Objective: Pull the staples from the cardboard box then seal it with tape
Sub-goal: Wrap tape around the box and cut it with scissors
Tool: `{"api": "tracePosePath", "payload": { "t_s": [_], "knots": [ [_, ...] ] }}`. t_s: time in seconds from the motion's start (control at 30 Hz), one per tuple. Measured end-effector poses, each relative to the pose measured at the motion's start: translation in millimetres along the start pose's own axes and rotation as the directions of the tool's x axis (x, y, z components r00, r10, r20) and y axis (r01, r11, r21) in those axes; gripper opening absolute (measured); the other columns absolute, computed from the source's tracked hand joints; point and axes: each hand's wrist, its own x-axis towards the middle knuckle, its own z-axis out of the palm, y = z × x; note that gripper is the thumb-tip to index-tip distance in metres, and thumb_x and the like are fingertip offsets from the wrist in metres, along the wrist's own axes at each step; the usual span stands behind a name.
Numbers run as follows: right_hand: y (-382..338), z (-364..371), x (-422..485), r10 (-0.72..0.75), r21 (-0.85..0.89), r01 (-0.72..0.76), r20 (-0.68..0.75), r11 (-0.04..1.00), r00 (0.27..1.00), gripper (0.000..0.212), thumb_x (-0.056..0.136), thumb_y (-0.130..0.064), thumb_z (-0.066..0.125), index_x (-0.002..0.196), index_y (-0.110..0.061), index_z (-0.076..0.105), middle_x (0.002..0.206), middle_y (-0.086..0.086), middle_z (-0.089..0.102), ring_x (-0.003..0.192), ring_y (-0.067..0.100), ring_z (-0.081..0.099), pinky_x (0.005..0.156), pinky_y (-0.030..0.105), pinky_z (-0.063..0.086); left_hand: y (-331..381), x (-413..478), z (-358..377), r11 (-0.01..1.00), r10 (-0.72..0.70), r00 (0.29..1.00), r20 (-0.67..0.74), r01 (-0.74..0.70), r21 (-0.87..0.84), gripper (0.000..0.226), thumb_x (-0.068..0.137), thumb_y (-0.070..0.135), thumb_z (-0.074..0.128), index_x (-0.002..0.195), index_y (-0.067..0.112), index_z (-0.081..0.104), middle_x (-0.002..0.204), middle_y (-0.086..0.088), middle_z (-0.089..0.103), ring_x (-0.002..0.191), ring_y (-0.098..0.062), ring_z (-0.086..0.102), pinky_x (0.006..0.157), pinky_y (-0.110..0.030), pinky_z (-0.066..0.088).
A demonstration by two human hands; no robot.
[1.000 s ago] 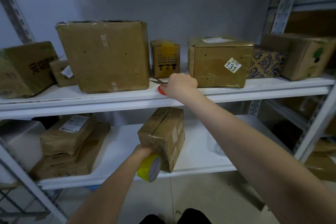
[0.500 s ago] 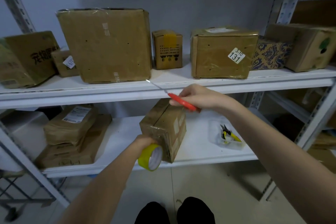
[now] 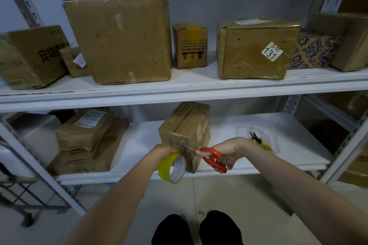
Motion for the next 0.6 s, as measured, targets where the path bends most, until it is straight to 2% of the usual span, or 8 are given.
{"api": "tracePosePath", "payload": {
  "t_s": [0.13, 0.23, 0.4, 0.53, 0.6],
  "knots": [
    [-8, -2, 17, -0.012, -0.006, 0.012, -0.016, 1.0, 1.0, 0.07, 0.058, -0.086, 0.046, 0.066, -0.017, 0.043, 0.073, 0.005, 0.057, 0.061, 0.014, 0.051, 0.054, 0.022, 0.032, 0, 1, -1, 0.999, -0.014, 0.999, 0.051, 0.016, -0.034, 0.021, 0.084, 0.007, 0.067, 0.104, 0.0, 0.065, 0.109, -0.02, 0.065, 0.096, -0.031, 0.062, 0.096, -0.042, 0.049],
    [-14, -4, 29, -0.032, -0.024, 0.031, -0.038, 0.999, 0.999, 0.073, 0.06, -0.089, 0.048, 0.068, -0.017, 0.045, 0.074, 0.005, 0.06, 0.059, 0.013, 0.049, 0.052, 0.022, 0.031, 2, 2, 0, 1.0, -0.008, 0.998, 0.061, 0.008, -0.009, 0.027, 0.085, 0.007, 0.065, 0.11, -0.001, 0.063, 0.114, -0.021, 0.064, 0.103, -0.032, 0.062, 0.098, -0.043, 0.049],
    [-20, -7, 44, -0.095, -0.086, 0.086, -0.11, 0.993, 0.989, 0.068, 0.066, -0.084, 0.047, 0.07, -0.017, 0.048, 0.067, 0.002, 0.056, 0.053, 0.011, 0.045, 0.049, 0.021, 0.026, 3, 0, -1, 0.999, -0.017, 0.995, 0.103, 0.02, -0.031, 0.025, 0.087, -0.002, 0.058, 0.112, -0.005, 0.06, 0.106, -0.021, 0.061, 0.094, -0.032, 0.059, 0.083, -0.039, 0.051],
    [-19, -11, 48, -0.154, -0.178, 0.122, -0.179, 0.977, 0.972, 0.066, 0.072, -0.08, 0.051, 0.073, -0.015, 0.054, 0.067, 0.003, 0.056, 0.053, 0.01, 0.045, 0.048, 0.019, 0.027, 0, 5, -6, 0.997, -0.043, 0.992, 0.118, 0.05, -0.058, 0.025, 0.087, 0.0, 0.061, 0.111, -0.005, 0.06, 0.098, -0.019, 0.063, 0.082, -0.027, 0.062, 0.073, -0.034, 0.053],
    [-17, -12, 49, -0.196, -0.225, 0.142, -0.238, 0.964, 0.951, 0.062, 0.075, -0.075, 0.054, 0.07, -0.014, 0.058, 0.064, 0.002, 0.059, 0.051, 0.01, 0.048, 0.047, 0.018, 0.03, -2, 11, -9, 0.997, -0.06, 0.993, 0.104, 0.064, -0.036, 0.033, 0.083, 0.004, 0.066, 0.114, -0.006, 0.06, 0.103, -0.019, 0.065, 0.085, -0.029, 0.063, 0.078, -0.039, 0.055]
  ]
}}
